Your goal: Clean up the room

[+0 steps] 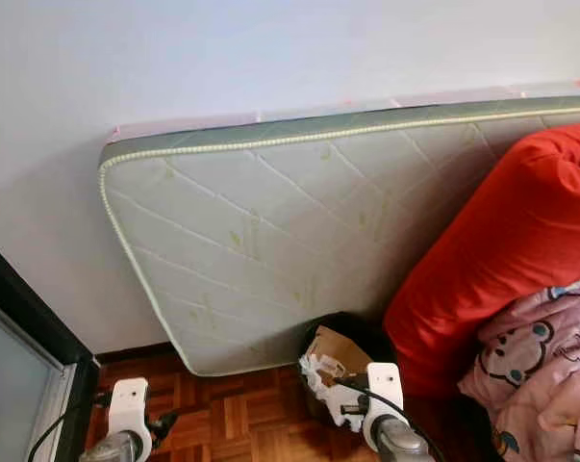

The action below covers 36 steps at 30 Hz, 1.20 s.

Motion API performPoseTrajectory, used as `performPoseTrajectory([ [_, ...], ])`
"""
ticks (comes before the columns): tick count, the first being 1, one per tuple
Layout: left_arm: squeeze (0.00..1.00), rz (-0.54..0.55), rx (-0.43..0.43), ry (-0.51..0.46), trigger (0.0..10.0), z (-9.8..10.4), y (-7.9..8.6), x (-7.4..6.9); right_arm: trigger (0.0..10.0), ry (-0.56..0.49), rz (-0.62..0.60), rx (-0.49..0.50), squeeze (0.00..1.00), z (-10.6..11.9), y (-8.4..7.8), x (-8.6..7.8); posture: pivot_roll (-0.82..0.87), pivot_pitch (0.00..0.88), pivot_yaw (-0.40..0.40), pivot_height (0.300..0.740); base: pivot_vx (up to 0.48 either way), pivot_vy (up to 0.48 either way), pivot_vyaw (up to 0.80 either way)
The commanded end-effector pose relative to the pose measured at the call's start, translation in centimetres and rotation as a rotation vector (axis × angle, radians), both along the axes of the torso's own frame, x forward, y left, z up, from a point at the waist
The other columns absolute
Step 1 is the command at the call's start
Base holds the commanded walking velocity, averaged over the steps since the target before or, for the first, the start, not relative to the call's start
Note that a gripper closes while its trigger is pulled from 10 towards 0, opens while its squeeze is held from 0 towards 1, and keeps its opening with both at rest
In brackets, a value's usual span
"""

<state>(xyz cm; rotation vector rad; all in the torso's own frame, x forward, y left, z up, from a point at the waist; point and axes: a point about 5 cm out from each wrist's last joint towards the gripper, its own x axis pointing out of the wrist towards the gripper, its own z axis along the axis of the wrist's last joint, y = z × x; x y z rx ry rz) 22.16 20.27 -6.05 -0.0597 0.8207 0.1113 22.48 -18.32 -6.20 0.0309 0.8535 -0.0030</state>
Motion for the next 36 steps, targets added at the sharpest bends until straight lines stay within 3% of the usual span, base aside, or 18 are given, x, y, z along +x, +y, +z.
performPoseTrajectory([
  [1,0.00,-0.006,0.005,0.005,10.0,-0.04,0.04,-0.07,10.0,0.007,-0.013,0.008,0.00,-0.12,-0.01,-0.19,0.09,0.000,-0.030,0.740,0.285,0.000,0.00],
  [29,0.00,-0.004,0.005,0.003,10.0,-0.04,0.04,-0.06,10.0,-0.017,-0.007,0.014,0.00,0.03,0.01,-0.02,0.09,0.000,-0.030,0.740,0.297,0.000,0.00],
  [36,0.00,-0.007,0.000,0.000,10.0,-0.05,0.00,-0.10,10.0,-0.050,0.028,0.005,0.00,0.26,0.04,0.22,0.09,0.000,-0.030,0.740,0.000,0.000,0.00],
])
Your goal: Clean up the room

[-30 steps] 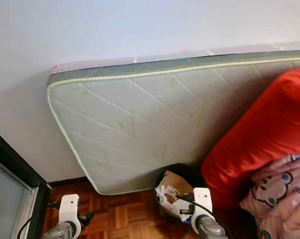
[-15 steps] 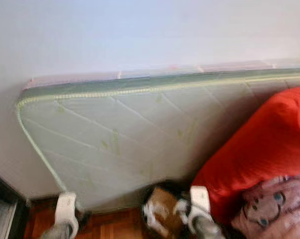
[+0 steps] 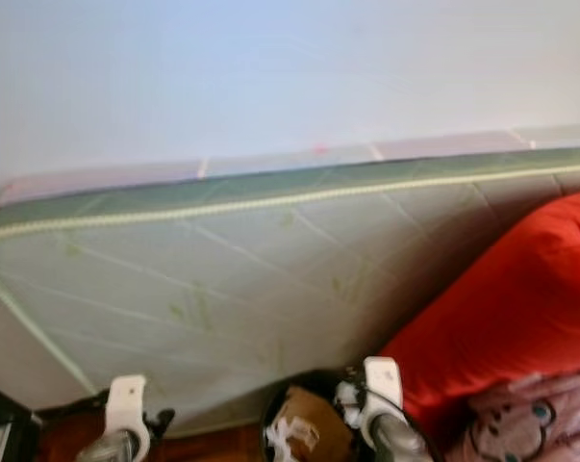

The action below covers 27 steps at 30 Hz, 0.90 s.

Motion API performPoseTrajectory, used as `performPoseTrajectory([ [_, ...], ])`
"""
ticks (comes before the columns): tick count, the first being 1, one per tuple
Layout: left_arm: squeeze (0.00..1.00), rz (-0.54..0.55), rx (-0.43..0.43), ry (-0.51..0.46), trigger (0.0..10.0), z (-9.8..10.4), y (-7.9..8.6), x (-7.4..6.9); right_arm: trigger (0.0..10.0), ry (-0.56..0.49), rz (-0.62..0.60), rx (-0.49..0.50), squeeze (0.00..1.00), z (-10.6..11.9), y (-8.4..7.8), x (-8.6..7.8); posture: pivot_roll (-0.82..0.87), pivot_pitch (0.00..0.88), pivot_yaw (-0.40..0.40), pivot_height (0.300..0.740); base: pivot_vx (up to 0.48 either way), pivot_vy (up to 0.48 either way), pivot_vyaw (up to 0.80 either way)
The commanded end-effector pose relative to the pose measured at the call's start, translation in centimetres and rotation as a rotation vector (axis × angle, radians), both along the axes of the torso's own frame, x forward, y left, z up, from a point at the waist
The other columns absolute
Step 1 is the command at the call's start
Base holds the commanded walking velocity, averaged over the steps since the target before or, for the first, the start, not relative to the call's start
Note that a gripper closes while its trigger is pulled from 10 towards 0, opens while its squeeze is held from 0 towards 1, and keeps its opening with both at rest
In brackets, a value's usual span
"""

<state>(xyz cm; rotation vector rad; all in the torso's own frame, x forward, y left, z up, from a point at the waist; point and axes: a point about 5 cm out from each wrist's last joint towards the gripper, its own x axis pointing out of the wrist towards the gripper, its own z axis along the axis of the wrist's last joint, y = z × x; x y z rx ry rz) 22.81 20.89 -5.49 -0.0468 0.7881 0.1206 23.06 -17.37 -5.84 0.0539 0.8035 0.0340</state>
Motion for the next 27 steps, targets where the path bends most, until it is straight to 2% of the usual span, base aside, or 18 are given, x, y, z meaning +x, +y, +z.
performPoseTrajectory([
  [1,0.00,-0.010,-0.017,0.032,10.0,-0.61,-0.61,-0.74,10.0,-0.001,0.004,-0.030,0.00,-0.10,-0.91,-0.35,0.09,0.000,-0.030,0.740,0.000,0.000,0.00],
  [11,0.00,-0.012,-0.019,0.029,10.0,-0.60,-0.59,-0.74,10.0,-0.053,0.036,-0.027,0.00,0.27,-0.75,0.00,0.10,0.000,-0.030,0.740,0.000,0.000,0.00],
  [27,0.00,-0.014,-0.020,0.027,10.0,-0.58,-0.54,-0.74,10.0,-0.108,-0.043,-0.101,0.00,0.55,-1.33,0.12,0.10,0.000,-0.026,0.740,0.000,0.000,0.00],
])
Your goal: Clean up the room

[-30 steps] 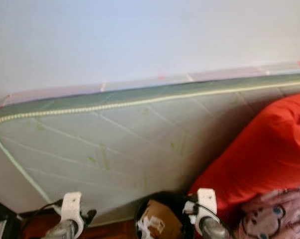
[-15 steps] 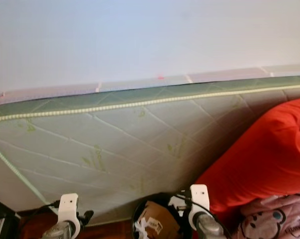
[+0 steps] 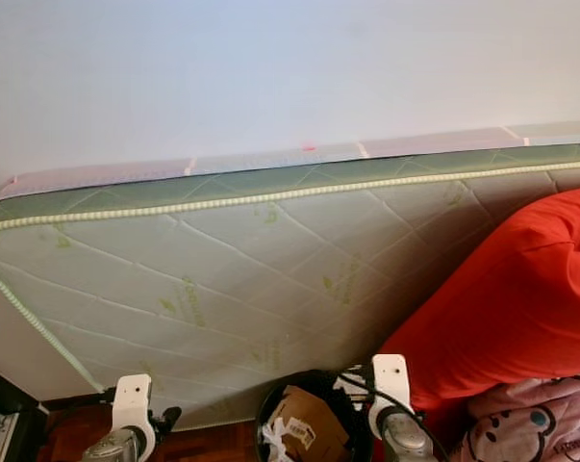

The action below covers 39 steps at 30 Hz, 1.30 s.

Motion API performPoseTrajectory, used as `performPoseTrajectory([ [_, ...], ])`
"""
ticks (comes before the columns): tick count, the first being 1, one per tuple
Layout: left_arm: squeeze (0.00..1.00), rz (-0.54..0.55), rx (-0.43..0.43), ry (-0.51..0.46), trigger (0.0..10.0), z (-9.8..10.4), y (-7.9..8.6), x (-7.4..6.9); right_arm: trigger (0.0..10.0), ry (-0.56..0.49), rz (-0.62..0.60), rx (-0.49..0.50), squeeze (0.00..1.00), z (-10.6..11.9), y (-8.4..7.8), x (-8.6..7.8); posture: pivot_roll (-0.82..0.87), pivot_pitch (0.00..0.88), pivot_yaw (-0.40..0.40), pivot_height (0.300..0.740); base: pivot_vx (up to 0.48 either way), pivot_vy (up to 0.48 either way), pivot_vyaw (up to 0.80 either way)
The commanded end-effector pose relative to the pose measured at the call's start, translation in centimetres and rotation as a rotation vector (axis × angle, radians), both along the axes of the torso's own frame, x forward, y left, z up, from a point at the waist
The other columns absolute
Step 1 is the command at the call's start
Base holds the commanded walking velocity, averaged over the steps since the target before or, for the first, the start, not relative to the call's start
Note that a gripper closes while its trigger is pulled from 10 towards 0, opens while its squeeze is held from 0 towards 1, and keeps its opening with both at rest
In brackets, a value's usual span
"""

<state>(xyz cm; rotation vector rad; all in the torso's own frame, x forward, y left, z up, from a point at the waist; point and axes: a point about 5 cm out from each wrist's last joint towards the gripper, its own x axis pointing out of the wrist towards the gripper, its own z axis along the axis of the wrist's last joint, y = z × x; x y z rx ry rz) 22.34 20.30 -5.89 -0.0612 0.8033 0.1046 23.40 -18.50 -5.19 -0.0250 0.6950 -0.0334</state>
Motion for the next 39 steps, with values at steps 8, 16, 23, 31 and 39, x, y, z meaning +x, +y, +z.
performPoseTrajectory([
  [8,0.00,-0.006,-0.001,0.015,10.0,-0.18,0.04,-0.27,10.0,-0.008,-0.008,-0.012,0.00,-0.05,-0.17,-0.18,0.10,0.000,-0.027,0.740,0.000,0.000,0.00],
  [16,0.00,-0.006,-0.004,0.015,10.0,-0.19,-0.02,-0.27,10.0,-0.013,-0.012,-0.025,1.00,-0.01,-0.27,-0.16,0.10,0.000,-0.028,0.740,0.000,0.000,0.00],
  [23,0.00,-0.008,-0.005,0.016,10.0,-0.20,-0.06,-0.27,10.0,-0.011,-0.010,-0.022,1.00,-0.02,-0.27,-0.17,0.10,0.000,-0.028,0.740,0.000,0.000,0.00],
  [31,0.00,-0.009,-0.007,0.015,10.0,-0.20,-0.07,-0.26,10.0,-0.007,-0.003,-0.010,1.00,-0.05,-0.18,-0.18,0.11,0.000,-0.028,0.740,0.000,0.000,0.00],
  [39,0.00,-0.010,-0.009,0.015,10.0,-0.19,-0.06,-0.25,10.0,-0.001,0.008,-0.004,1.00,-0.08,-0.11,-0.18,0.11,0.000,-0.028,0.740,0.000,0.000,0.00],
])
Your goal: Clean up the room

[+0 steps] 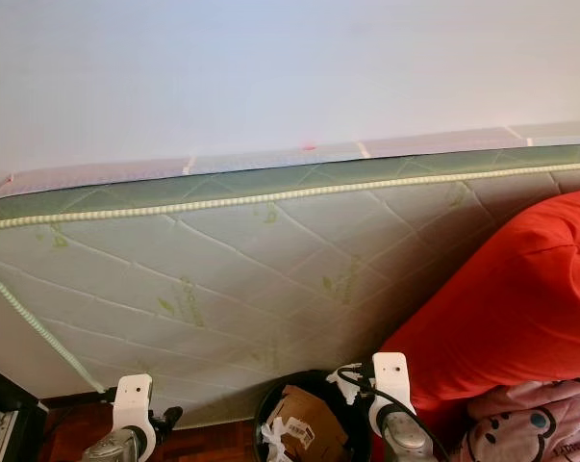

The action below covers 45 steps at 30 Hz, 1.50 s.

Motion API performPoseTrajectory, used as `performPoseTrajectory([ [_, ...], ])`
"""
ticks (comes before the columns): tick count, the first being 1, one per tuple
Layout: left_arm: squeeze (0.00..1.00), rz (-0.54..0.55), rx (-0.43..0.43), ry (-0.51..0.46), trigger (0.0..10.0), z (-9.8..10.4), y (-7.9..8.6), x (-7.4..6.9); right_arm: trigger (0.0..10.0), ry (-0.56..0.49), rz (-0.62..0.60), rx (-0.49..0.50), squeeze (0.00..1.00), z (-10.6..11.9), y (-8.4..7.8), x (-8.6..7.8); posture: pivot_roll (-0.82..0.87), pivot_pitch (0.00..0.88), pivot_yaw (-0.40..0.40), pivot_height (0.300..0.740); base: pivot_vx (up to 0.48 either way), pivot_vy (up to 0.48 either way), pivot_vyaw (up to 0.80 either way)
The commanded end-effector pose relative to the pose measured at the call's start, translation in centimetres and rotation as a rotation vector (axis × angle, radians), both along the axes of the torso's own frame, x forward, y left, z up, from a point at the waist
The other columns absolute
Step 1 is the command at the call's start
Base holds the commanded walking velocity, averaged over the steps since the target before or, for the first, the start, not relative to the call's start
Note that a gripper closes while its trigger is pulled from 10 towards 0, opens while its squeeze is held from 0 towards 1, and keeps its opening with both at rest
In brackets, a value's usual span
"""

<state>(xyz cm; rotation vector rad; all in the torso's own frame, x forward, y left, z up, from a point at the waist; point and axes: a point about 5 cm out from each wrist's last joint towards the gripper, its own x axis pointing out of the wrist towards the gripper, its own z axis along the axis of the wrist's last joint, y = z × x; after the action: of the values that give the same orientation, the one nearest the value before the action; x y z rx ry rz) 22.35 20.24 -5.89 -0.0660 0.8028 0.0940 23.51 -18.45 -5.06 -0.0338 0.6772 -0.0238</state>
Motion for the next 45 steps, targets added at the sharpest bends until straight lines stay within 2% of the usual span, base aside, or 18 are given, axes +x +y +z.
performPoseTrajectory([
  [1,0.00,-0.003,0.000,0.016,10.0,-0.2,0.0,-0.3,10.0,0.017,-0.001,0.002,1.00,-0.2,-0.1,-0.3,0.11,0.000,-0.029,0.740,0.000,0.000,0.00],
  [7,0.00,-0.002,-0.001,0.016,10.0,-0.2,0.0,-0.3,10.0,0.015,0.025,-0.045,1.00,-0.1,-0.2,-0.2,0.11,0.000,-0.030,0.740,0.000,0.000,0.00],
  [10,0.00,-0.002,-0.001,0.016,10.0,-0.2,0.0,-0.3,10.0,0.018,0.026,-0.032,1.00,-0.2,-0.2,-0.2,0.11,0.000,-0.029,0.740,0.000,0.000,0.00],
  [11,0.00,-0.003,-0.001,0.016,10.0,-0.2,0.0,-0.3,10.0,0.025,0.032,-0.018,0.53,-0.2,-0.1,-0.3,0.11,0.000,-0.029,0.740,0.000,0.000,0.00],
  [12,0.00,-0.003,-0.001,0.016,10.0,-0.2,0.0,-0.3,10.0,0.030,0.035,-0.009,0.53,-0.2,-0.1,-0.3,0.11,0.000,-0.029,0.740,0.000,0.000,0.00],
  [13,0.00,-0.003,-0.001,0.016,10.0,-0.2,0.0,-0.3,10.0,0.039,0.051,0.002,0.00,-0.3,0.0,-0.3,0.11,0.000,-0.029,0.740,0.000,0.000,0.00],
  [30,0.00,-0.004,-0.003,0.017,10.0,-0.2,0.0,-0.3,10.0,0.135,0.118,-0.019,0.00,-0.8,0.1,-0.7,0.11,0.000,-0.031,0.740,0.000,0.000,0.00],
  [40,0.00,-0.006,-0.004,0.019,10.0,-0.2,-0.1,-0.3,10.0,0.212,0.175,0.062,0.00,-1.2,0.6,-1.2,0.11,0.000,-0.031,0.740,0.000,0.000,0.00],
  [45,0.00,-0.006,-0.003,0.019,10.0,-0.2,-0.1,-0.3,10.0,0.215,0.195,0.051,0.00,-1.2,0.6,-1.1,0.11,0.000,-0.032,0.740,0.000,0.000,0.00],
])
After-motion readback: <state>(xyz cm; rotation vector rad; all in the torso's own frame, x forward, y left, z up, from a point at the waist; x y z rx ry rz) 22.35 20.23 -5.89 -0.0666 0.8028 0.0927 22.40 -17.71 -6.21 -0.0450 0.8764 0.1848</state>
